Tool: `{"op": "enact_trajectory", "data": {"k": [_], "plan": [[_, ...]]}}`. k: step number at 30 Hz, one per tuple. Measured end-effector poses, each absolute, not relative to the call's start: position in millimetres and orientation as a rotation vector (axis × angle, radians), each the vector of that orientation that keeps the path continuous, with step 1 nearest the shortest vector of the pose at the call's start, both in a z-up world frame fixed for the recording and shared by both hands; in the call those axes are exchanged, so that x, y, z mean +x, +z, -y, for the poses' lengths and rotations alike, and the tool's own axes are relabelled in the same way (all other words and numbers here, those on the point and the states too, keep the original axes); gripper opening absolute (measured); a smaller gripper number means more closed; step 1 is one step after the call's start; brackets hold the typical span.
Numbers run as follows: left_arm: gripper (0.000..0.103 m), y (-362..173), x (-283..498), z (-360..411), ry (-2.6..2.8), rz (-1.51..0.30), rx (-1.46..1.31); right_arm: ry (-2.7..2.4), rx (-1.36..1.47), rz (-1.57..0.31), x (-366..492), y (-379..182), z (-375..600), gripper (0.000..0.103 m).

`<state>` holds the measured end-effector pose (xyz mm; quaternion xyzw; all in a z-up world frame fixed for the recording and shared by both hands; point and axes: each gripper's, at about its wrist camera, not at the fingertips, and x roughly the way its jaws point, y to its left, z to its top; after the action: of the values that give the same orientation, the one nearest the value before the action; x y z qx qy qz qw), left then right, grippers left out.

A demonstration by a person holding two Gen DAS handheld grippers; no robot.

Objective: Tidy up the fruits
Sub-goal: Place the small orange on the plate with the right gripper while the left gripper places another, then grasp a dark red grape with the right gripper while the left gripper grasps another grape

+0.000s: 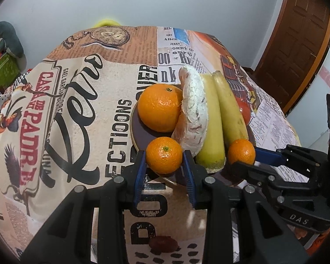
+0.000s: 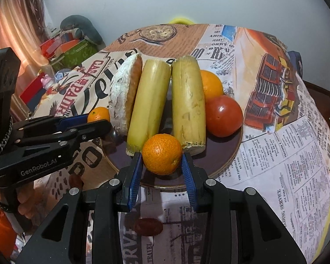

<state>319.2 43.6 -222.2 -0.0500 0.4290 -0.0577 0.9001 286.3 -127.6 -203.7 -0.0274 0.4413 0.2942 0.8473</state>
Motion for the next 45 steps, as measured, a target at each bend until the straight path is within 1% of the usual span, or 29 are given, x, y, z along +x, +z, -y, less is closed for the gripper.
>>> {"op": "enact_trajectory", "data": {"k": [6,11,13,18,23,26,31,34,36,45], "plan": [[0.033,-222,319,-44,-0.121,-0.882,-0.11,0.623,-0.061,-0.94,287,-207,126,0.034],[0.04,-223,318,-45,-0.103,-0.884,-0.101,0.618,-0.064,-0.948,288,-208,125,0.034],[0.047,-221,317,-45,-0.103,-0.882,-0.106,0.613,-0.069,-0.953,288,-207,125,0.035],[0.05,-215,309,-45,-0.09,-0.867,-0.097,0.605,-0.066,-0.936,283,-201,127,0.043],[0.052,-202,298,-48,-0.087,-0.848,-0.094,0.601,-0.07,-0.92,278,-192,130,0.043],[0.055,-193,288,-50,-0.084,-0.832,-0.092,0.599,-0.076,-0.906,272,-184,133,0.043],[0.056,-185,270,-55,-0.089,-0.837,-0.078,0.593,-0.094,-0.892,262,-176,138,0.044],[0.056,-188,259,-57,-0.092,-0.856,-0.069,0.59,-0.112,-0.891,254,-174,141,0.048],[0.056,-192,252,-58,-0.096,-0.874,-0.065,0.588,-0.131,-0.894,248,-175,142,0.049],[0.056,-221,232,-52,-0.119,-0.948,-0.038,0.603,-0.163,-0.955,227,-198,139,0.049]]}}
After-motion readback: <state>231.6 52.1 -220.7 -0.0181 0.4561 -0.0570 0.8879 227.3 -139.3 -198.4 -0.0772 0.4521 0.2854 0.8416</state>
